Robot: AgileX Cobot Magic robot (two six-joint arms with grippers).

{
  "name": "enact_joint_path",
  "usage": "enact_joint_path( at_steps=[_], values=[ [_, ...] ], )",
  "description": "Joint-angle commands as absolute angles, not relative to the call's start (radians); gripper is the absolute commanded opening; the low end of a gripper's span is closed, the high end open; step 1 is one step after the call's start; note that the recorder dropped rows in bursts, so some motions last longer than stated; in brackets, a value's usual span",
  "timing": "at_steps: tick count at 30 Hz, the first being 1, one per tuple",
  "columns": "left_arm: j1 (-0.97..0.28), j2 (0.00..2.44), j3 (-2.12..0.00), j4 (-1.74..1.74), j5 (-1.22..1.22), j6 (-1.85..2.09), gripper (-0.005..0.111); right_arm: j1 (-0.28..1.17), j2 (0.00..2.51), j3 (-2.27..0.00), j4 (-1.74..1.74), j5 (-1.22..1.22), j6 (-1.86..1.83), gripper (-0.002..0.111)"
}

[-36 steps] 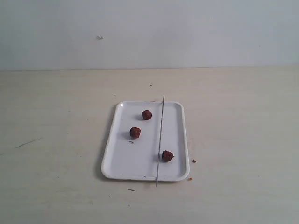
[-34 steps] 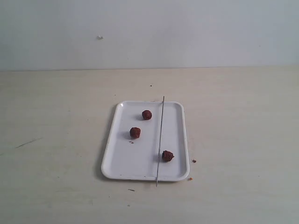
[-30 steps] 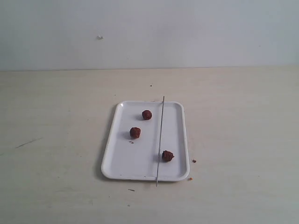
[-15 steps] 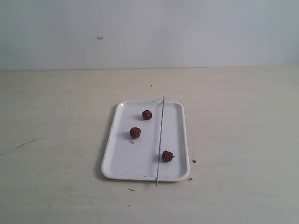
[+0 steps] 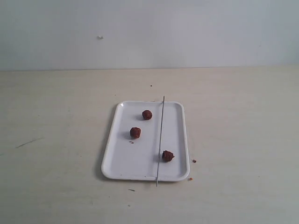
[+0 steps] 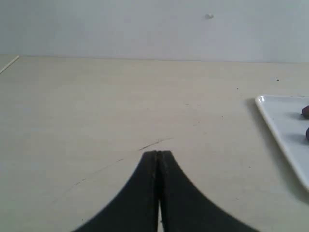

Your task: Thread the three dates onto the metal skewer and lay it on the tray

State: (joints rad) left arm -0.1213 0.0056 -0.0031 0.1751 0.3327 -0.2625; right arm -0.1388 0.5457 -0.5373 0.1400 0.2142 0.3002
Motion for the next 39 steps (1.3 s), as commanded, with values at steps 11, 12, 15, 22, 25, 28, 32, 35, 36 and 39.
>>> enact_joint_path(
  at_steps=[11, 12, 15, 22, 25, 28, 32, 35, 36, 39],
  values=[
    [-0.132, 0.000, 0.000, 0.177, 0.328, -0.262, 0.001, 0.106, 1.231, -0.879, 0.385, 0.790, -0.021, 0.000],
    [-0.132, 0.000, 0.000, 0.177, 0.328, -0.262, 0.001, 0.148, 1.261, -0.891, 0.373, 0.781, 0.000, 0.000],
    [-0.132, 0.000, 0.000, 0.177, 0.328, -0.262, 0.001, 0.255, 1.370, -0.939, 0.310, 0.755, 0.090, 0.000],
    [-0.132, 0.000, 0.000, 0.177, 0.328, -0.262, 0.001, 0.424, 1.641, -1.124, 0.123, 0.769, 0.288, 0.000],
    [-0.132, 0.000, 0.000, 0.177, 0.328, -0.262, 0.001, 0.443, 1.735, -1.203, 0.082, 0.768, 0.290, 0.000],
    [-0.132, 0.000, 0.000, 0.177, 0.328, -0.262, 0.001, 0.443, 1.799, -1.269, 0.080, 0.770, 0.292, 0.000],
    [-0.132, 0.000, 0.000, 0.177, 0.328, -0.262, 0.001, 0.443, 1.883, -1.341, 0.074, 0.770, 0.300, 0.000],
    [-0.132, 0.000, 0.000, 0.177, 0.328, -0.262, 0.001, 0.443, 1.951, -1.403, 0.065, 0.770, 0.345, 0.001],
    [-0.132, 0.000, 0.000, 0.177, 0.328, -0.262, 0.001, 0.443, 1.970, -1.423, 0.065, 0.770, 0.345, 0.002],
    [-0.132, 0.000, 0.000, 0.177, 0.328, -0.262, 0.001, 0.443, 2.049, -1.481, 0.069, 0.772, 0.390, 0.011]
  ],
)
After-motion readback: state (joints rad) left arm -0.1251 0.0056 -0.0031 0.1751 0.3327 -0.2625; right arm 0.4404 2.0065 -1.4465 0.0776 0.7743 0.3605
